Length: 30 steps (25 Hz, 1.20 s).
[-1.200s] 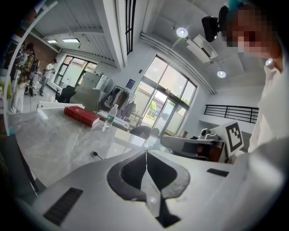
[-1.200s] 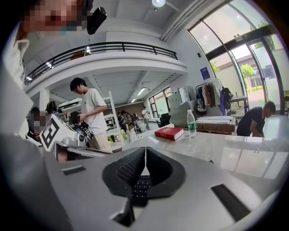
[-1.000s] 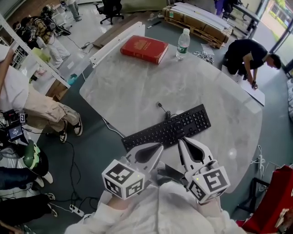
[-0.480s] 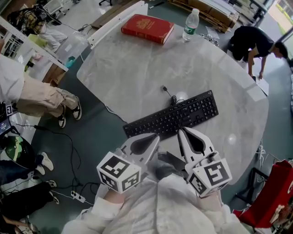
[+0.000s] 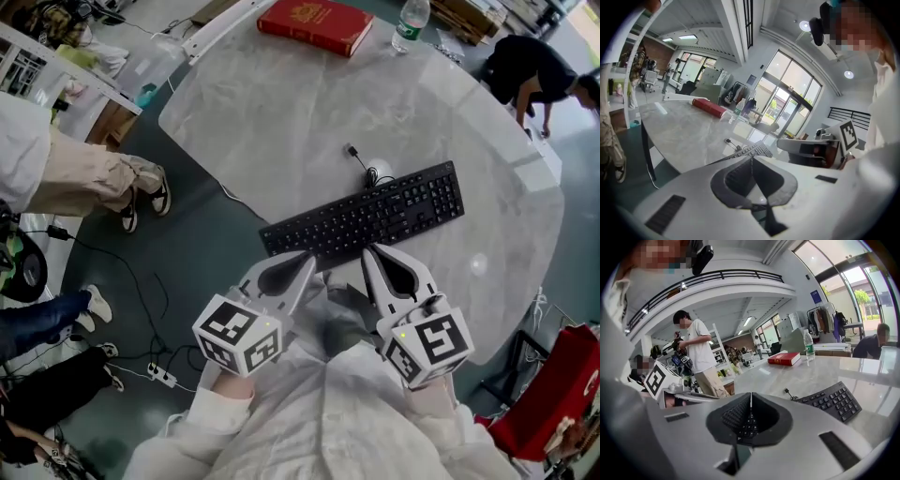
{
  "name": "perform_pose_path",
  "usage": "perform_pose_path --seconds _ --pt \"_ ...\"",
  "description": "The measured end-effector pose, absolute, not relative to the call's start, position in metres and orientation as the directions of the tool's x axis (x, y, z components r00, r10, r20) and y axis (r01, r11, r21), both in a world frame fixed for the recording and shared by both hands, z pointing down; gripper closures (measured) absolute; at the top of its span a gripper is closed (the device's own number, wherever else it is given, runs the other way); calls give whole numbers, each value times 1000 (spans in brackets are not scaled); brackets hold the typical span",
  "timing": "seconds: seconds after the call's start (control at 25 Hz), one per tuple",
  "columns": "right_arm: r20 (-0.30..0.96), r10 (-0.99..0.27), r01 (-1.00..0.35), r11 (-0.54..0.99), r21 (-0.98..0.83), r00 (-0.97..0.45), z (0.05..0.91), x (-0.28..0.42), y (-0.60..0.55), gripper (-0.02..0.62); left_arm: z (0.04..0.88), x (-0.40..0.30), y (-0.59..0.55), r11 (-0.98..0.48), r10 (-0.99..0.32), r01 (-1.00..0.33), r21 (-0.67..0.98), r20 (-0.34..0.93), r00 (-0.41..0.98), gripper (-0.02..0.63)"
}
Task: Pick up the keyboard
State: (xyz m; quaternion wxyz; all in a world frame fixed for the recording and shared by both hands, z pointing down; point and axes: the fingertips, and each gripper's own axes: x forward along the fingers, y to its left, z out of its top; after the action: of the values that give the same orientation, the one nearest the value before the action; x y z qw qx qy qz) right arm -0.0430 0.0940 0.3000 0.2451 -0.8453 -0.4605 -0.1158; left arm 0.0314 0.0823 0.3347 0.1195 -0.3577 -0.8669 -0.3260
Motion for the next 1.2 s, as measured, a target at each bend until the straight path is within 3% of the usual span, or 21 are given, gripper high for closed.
perform_pose_path --seconds 1.2 --pt "529 608 806 -454 -379 591 364 -6 77 565 421 82 65 378 497 750 542 564 -659 584"
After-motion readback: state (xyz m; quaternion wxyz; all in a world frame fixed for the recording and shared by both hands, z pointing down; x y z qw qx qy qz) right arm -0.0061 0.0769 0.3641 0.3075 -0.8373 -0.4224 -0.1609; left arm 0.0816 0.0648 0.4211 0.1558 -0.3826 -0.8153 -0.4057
